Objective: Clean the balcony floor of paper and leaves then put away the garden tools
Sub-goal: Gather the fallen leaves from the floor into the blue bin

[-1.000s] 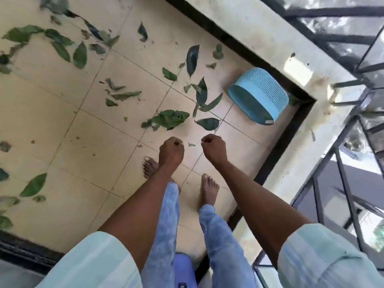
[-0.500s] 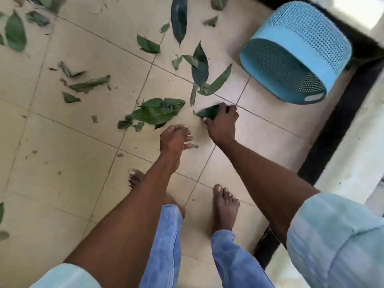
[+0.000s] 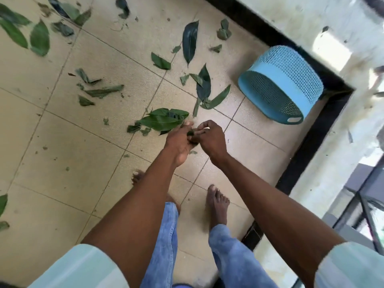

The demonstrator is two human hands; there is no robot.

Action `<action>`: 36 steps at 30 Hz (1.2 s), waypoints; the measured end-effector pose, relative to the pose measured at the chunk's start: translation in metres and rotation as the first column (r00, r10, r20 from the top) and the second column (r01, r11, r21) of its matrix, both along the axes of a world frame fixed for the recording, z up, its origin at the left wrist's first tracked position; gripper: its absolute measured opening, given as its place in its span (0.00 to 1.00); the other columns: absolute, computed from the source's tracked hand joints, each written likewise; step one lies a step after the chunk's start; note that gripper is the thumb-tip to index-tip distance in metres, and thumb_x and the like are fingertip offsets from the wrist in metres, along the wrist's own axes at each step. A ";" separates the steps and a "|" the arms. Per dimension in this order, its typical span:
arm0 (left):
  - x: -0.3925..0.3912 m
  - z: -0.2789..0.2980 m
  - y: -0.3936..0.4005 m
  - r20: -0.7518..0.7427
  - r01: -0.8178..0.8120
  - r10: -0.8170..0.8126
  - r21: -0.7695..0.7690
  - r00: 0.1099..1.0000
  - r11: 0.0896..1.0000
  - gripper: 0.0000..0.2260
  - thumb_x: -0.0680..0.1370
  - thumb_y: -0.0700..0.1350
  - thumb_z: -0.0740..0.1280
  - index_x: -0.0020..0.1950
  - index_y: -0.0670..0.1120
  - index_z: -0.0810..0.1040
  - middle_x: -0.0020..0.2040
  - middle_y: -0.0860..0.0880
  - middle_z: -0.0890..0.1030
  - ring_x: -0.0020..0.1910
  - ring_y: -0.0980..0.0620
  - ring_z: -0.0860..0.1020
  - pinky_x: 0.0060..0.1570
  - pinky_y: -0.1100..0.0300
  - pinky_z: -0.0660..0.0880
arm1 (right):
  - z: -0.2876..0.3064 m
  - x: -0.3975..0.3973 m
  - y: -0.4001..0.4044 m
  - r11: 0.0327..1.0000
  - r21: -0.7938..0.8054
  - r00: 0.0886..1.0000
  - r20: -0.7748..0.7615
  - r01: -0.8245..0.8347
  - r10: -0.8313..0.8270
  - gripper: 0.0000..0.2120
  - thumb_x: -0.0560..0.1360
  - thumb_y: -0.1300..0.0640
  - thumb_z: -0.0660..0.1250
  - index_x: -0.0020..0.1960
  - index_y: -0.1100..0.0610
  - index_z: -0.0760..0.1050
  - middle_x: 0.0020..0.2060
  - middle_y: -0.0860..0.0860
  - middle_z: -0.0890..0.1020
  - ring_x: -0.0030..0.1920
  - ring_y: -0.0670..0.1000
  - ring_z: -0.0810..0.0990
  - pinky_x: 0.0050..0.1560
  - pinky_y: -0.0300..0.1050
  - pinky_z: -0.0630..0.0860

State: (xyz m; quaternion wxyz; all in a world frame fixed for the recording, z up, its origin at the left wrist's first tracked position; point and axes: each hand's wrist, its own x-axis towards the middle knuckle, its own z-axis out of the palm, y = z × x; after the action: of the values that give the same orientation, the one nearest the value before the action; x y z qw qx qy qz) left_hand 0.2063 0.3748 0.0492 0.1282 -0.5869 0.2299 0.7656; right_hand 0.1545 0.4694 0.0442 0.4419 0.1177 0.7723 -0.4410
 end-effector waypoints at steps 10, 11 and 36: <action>-0.022 -0.039 -0.027 0.136 -0.144 0.184 -0.259 0.973 0.955 0.09 0.83 0.37 0.57 0.53 0.44 0.76 0.33 0.50 0.71 0.26 0.56 0.68 0.22 0.63 0.67 | -0.086 -0.099 0.012 0.866 0.426 0.863 -0.298 -0.263 0.408 0.18 0.71 0.61 0.71 0.61 0.61 0.76 0.56 0.56 0.76 0.52 0.52 0.73 0.50 0.38 0.73; -0.025 -0.047 -0.025 0.129 -0.131 0.170 -0.268 0.977 0.955 0.09 0.83 0.37 0.57 0.53 0.44 0.77 0.32 0.50 0.71 0.25 0.56 0.67 0.22 0.63 0.65 | -0.100 -0.104 0.012 0.839 0.456 0.834 -0.305 -0.296 0.460 0.25 0.71 0.58 0.72 0.66 0.60 0.71 0.64 0.58 0.71 0.60 0.55 0.70 0.58 0.43 0.73; -0.060 -0.082 -0.036 0.168 0.009 0.037 -0.265 0.985 0.964 0.10 0.83 0.37 0.56 0.49 0.43 0.76 0.31 0.50 0.68 0.24 0.57 0.65 0.21 0.63 0.61 | -0.124 -0.153 -0.029 0.431 0.478 0.251 -0.395 -0.765 0.884 0.28 0.77 0.55 0.63 0.75 0.46 0.61 0.76 0.55 0.56 0.74 0.62 0.55 0.68 0.66 0.63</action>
State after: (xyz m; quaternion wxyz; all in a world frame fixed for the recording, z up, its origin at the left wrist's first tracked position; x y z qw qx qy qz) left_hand 0.1466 0.3385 -0.0325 0.0627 -0.6641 0.3143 0.6755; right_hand 0.0010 0.4400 -0.0800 0.3246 -0.4098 0.8488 -0.0787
